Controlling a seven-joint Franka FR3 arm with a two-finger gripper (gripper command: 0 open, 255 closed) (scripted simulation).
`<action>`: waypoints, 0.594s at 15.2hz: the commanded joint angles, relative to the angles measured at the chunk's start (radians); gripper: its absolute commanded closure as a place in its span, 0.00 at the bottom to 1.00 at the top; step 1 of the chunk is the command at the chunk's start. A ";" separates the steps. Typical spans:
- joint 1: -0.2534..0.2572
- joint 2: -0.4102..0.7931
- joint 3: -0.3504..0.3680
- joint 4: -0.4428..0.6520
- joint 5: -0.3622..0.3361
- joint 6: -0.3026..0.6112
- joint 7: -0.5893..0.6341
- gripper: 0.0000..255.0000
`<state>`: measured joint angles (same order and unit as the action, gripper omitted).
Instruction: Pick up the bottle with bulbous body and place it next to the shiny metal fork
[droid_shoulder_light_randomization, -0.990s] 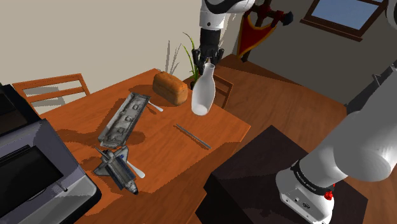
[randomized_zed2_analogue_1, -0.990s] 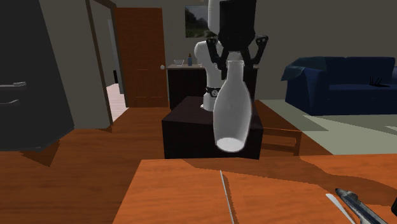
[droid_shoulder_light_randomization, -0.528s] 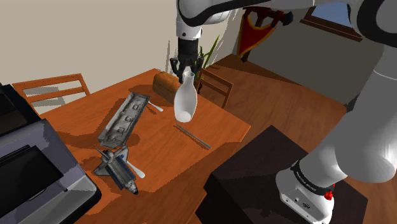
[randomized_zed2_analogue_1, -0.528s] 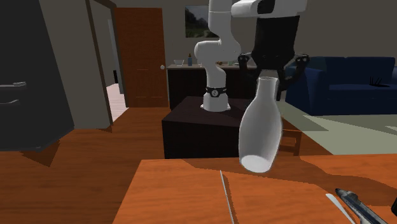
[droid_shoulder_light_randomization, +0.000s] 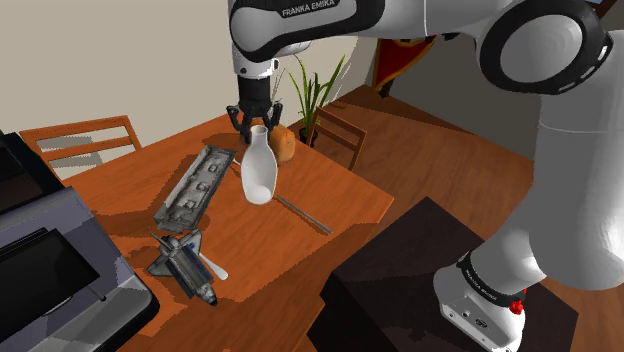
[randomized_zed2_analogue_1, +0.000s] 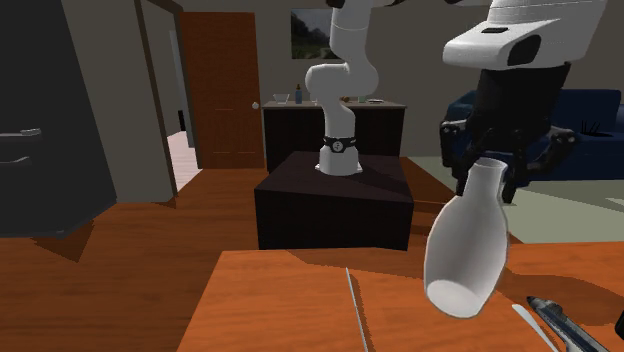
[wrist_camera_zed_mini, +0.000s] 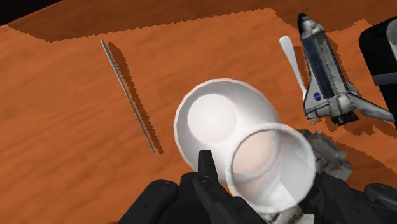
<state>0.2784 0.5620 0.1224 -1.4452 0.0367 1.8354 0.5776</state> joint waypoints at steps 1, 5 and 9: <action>0.029 0.066 0.007 0.079 -0.005 -0.009 0.033 1.00; 0.083 0.233 0.011 0.303 -0.018 -0.063 0.083 1.00; 0.106 0.323 0.010 0.398 -0.024 -0.065 0.099 1.00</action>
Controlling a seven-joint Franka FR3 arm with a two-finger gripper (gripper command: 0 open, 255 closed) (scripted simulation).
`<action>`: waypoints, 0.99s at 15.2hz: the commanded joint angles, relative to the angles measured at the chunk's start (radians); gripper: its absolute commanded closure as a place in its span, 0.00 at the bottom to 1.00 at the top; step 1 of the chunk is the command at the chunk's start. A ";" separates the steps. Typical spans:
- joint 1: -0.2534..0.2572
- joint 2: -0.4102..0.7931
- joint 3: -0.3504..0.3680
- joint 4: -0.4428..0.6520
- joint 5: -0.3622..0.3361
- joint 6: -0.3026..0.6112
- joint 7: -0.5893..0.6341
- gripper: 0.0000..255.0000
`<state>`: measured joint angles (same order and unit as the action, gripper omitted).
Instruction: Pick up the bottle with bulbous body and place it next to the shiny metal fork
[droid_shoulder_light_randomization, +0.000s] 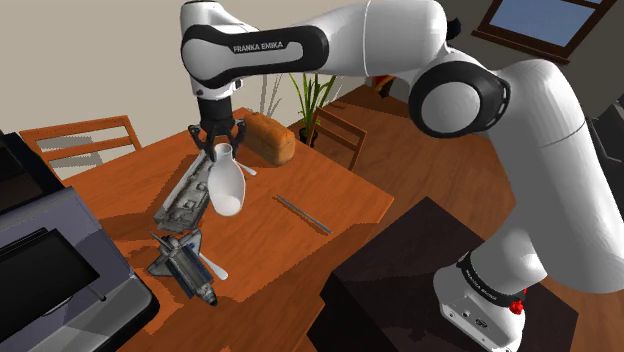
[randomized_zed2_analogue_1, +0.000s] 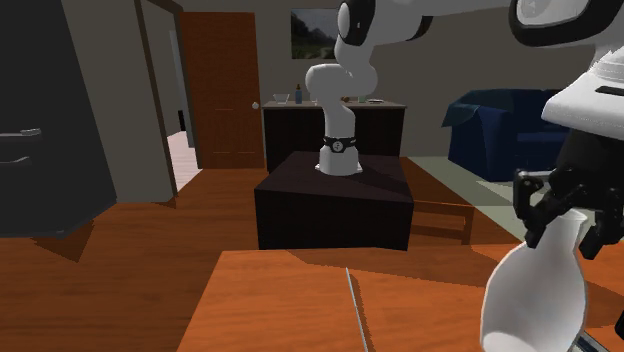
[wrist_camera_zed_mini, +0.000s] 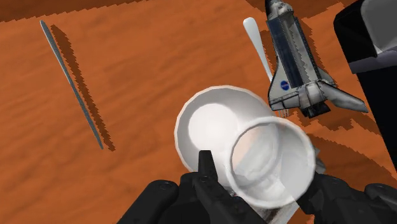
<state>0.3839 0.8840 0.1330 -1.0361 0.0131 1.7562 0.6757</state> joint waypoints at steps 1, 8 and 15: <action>0.000 0.006 0.000 -0.016 0.000 0.023 0.000 1.00; 0.001 0.043 -0.003 -0.046 -0.002 0.090 -0.005 1.00; 0.002 0.079 -0.005 -0.054 -0.004 0.135 -0.009 1.00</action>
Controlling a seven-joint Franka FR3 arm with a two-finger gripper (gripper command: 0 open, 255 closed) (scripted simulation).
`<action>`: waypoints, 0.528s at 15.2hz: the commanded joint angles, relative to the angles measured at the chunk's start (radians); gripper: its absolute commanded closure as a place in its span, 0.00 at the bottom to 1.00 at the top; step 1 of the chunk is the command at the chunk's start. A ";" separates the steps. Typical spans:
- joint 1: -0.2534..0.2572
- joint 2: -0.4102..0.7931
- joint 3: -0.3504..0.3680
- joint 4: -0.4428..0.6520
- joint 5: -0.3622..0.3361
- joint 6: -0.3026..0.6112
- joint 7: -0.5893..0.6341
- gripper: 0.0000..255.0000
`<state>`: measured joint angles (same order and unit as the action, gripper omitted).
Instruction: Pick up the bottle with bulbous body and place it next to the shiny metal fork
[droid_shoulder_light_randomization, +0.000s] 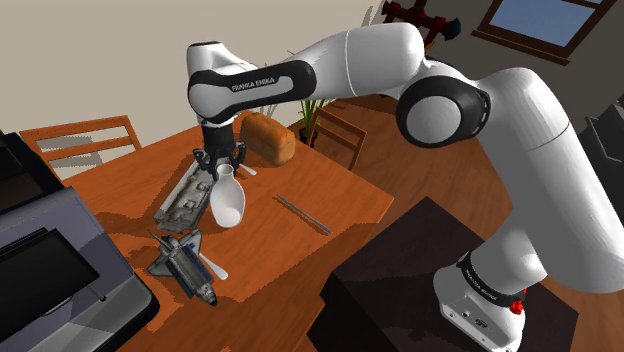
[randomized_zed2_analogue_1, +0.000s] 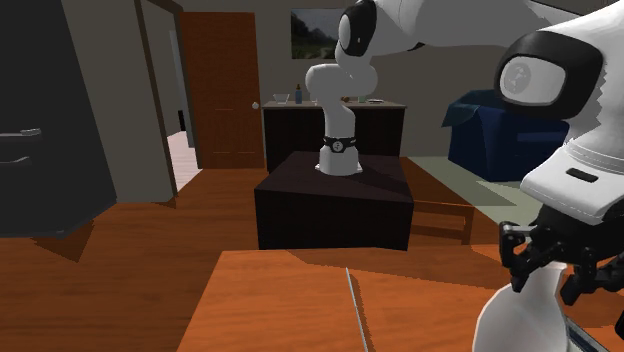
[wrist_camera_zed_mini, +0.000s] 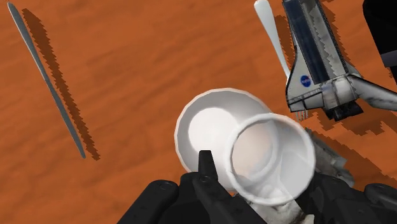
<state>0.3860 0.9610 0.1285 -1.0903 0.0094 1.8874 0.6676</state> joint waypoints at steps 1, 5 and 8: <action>0.000 0.002 0.000 0.000 0.000 0.003 -0.001 1.00; 0.000 0.002 0.000 0.000 0.000 0.003 -0.001 1.00; 0.000 0.003 0.000 0.001 0.000 0.003 -0.001 0.00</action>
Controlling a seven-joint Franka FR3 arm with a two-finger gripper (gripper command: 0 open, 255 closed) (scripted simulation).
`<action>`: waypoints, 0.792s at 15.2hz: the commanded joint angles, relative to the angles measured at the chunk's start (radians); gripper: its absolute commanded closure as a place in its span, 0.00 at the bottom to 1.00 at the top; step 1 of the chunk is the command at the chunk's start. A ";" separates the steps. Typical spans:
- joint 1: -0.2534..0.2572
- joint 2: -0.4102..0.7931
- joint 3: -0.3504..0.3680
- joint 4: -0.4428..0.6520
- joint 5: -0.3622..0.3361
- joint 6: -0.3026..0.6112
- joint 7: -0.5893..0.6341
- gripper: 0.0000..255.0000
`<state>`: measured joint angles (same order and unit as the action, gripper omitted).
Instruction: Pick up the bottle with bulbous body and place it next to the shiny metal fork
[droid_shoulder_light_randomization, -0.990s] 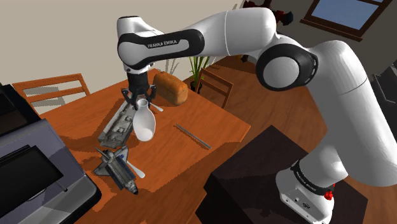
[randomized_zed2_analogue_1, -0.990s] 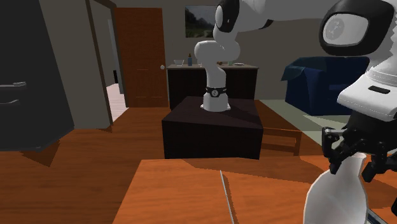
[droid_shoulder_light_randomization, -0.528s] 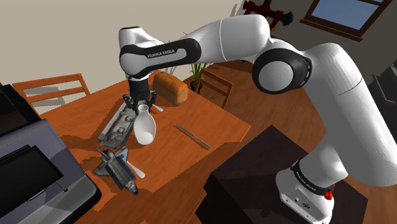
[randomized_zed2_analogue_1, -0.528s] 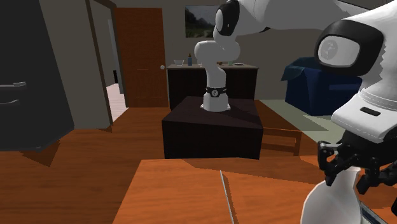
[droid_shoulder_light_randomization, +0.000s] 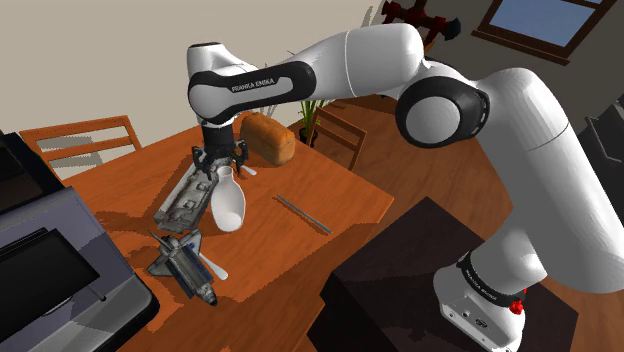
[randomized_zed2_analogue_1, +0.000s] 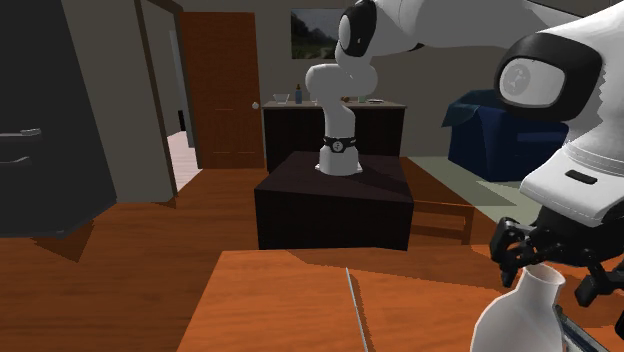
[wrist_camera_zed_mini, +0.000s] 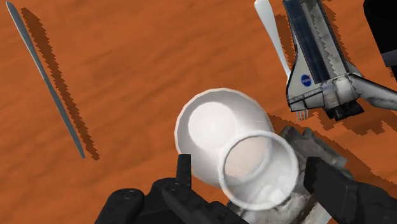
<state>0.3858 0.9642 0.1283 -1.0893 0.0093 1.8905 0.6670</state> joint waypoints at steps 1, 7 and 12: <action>0.000 0.000 0.000 0.000 0.000 0.000 0.000 0.00; -0.002 -0.014 0.000 0.076 0.000 -0.091 0.000 0.00; -0.002 -0.015 0.000 0.102 0.000 -0.117 0.000 0.00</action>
<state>0.3832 0.9485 0.1287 -0.9898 0.0097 1.7758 0.6671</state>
